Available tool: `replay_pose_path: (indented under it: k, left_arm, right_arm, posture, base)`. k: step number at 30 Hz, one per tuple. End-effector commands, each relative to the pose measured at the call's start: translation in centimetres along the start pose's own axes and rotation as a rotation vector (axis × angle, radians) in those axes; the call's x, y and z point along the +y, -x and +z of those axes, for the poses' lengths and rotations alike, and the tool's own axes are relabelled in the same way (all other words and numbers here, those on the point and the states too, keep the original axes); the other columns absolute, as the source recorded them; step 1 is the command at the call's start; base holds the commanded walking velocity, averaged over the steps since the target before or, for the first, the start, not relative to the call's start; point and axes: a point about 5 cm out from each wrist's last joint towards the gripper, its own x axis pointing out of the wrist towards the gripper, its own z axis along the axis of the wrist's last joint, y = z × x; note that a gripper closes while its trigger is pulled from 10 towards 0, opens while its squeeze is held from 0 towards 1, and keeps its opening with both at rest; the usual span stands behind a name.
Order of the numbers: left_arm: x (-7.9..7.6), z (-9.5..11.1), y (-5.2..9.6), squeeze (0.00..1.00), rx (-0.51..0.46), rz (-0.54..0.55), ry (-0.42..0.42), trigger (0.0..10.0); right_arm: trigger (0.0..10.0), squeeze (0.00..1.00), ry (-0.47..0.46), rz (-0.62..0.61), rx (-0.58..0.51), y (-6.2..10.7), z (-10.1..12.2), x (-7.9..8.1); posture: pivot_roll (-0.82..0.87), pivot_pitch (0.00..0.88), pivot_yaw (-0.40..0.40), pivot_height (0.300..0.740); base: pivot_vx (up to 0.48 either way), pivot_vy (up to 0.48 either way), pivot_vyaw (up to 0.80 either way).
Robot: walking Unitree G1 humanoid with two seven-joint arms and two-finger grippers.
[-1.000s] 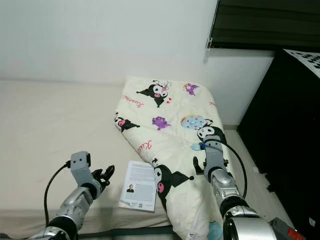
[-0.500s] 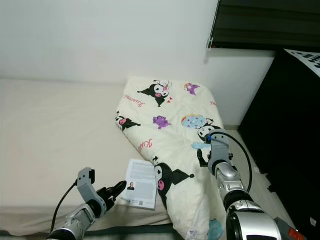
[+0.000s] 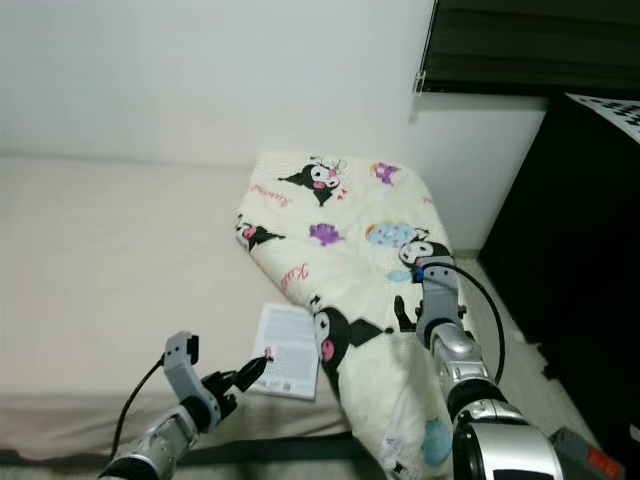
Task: Clean up the room
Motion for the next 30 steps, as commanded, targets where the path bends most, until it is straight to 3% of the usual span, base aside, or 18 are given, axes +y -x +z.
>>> replay_pose_path:
  k: [1, 7, 8, 9, 11, 13, 18, 19, 20, 22, 23, 24, 25, 26, 27, 28, 30]
  left_arm:
    - [-0.6, 0.5, -0.5, 1.0, -0.011, 0.003, 0.019, 10.0]
    - [-1.5, 0.9, -1.4, 1.0, -0.003, 0.04, 0.049, 10.0]
    - [-1.9, 0.8, -1.6, 0.84, 0.012, 0.022, 0.057, 10.0]
    - [-1.9, 0.8, -1.6, 0.84, 0.012, 0.022, 0.057, 10.0]
    - [-2.5, 0.3, -1.8, 0.05, 0.048, 0.0, 0.071, 10.0]
    - [-2.9, 0.1, -2.0, 0.0, 0.065, 0.0, 0.076, 10.0]
    - [-3.3, 0.3, -2.2, 0.0, 0.064, -0.006, 0.081, 10.0]
    - [-4.0, 1.7, -2.6, 0.0, -0.011, -0.011, -0.034, 10.0]
    - [-4.0, 1.7, -2.6, 0.0, -0.011, -0.011, -0.034, 10.0]
    - [-4.7, 3.4, -2.8, 0.0, -0.11, -0.006, -0.138, 10.0]
    - [-4.7, 3.4, -2.8, 0.0, -0.11, -0.006, -0.138, 10.0]
    - [-5.7, 7.0, -2.6, 0.0, -0.292, 0.004, -0.271, 10.0]
    - [-6.2, 8.5, -2.3, 0.0, -0.366, 0.008, -0.333, 10.0]
    - [-6.6, 9.3, -2.1, 0.0, -0.405, 0.008, -0.369, 10.0]
    - [-6.7, 10.8, -1.7, 0.0, -0.454, 0.042, -0.491, 10.0]
    - [-6.7, 10.8, -1.7, 0.0, -0.454, 0.042, -0.491, 10.0]
    - [-7.0, 12.4, -1.1, 0.0, -0.512, 0.072, -0.64, 10.0]
  right_arm:
    - [10.0, 0.0, -0.006, -0.001, 0.004, 0.0, 0.0, -0.1]
    - [10.0, 0.0, -0.005, 0.011, 0.006, 0.0, -0.2, 0.2]
    - [10.0, 0.0, -0.004, 0.017, 0.007, 0.0, -0.2, 0.4]
    - [10.0, 0.0, -0.004, 0.017, 0.007, 0.0, -0.2, 0.4]
    - [10.0, 0.0, -0.003, 0.026, 0.008, 0.0, -0.4, 0.6]
    - [10.0, 0.0, -0.002, 0.029, 0.008, 0.1, -0.5, 0.6]
    - [10.0, 0.0, -0.001, 0.029, 0.01, 0.1, -0.6, 0.6]
    - [10.0, 0.0, 0.001, 0.029, 0.014, 0.2, -0.8, 0.5]
    - [10.0, 0.0, 0.001, 0.029, 0.014, 0.2, -0.8, 0.5]
    - [10.0, 0.0, 0.003, 0.031, 0.016, 0.3, -1.0, 0.5]
    - [10.0, 0.0, 0.003, 0.031, 0.016, 0.3, -1.0, 0.5]
    - [10.0, 0.0, 0.005, 0.035, 0.017, 0.3, -1.2, 0.5]
    - [10.0, 0.0, 0.006, 0.036, 0.018, 0.4, -1.2, 0.5]
    - [10.0, 0.0, 0.006, 0.037, 0.018, 0.4, -1.3, 0.5]
    - [10.0, 0.0, 0.006, 0.037, 0.019, 0.4, -1.3, 0.5]
    - [10.0, 0.0, 0.006, 0.037, 0.019, 0.4, -1.3, 0.5]
    - [10.0, 0.0, 0.006, 0.038, 0.022, 0.5, -1.5, 0.6]
  posture:
    - [-0.05, 0.0, -0.052, 0.61]
    - [-0.05, 0.0, -0.051, 0.585]
    - [-0.05, 0.0, -0.051, 0.58]
    - [-0.05, 0.0, -0.051, 0.58]
    - [-0.05, 0.0, -0.047, 0.57]
    - [-0.06, 0.0, -0.047, 0.56]
    - [-0.06, 0.0, -0.047, 0.55]
    - [-0.06, 0.007, -0.049, 0.54]
    - [-0.06, 0.007, -0.049, 0.54]
    - [-0.06, 0.014, -0.05, 0.53]
    - [-0.06, 0.014, -0.05, 0.53]
    - [-0.06, 0.023, -0.051, 0.52]
    - [-0.06, 0.027, -0.05, 0.515]
    - [-0.06, 0.028, -0.05, 0.51]
    - [-0.06, 0.036, -0.051, 0.505]
    - [-0.06, 0.036, -0.051, 0.505]
    - [-0.05, 0.044, -0.052, 0.495]
  base:
    - [0.0, 0.0, 0.0]
    - [0.0, 0.0, 0.0]
    - [0.0, 0.0, 0.0]
    - [0.0, 0.0, 0.0]
    - [0.0, 0.0, 0.0]
    - [0.0, 0.0, 0.0]
    - [0.0, 0.0, 0.0]
    - [0.0, 0.0, 0.0]
    - [0.0, 0.0, 0.0]
    - [0.0, 0.0, 0.0]
    - [0.0, 0.0, 0.0]
    - [0.0, 0.0, 0.0]
    - [0.0, 0.0, 0.0]
    - [0.0, 0.0, 0.0]
    - [0.0, 0.0, 0.0]
    - [0.0, 0.0, 0.0]
    - [0.0, 0.0, 0.0]
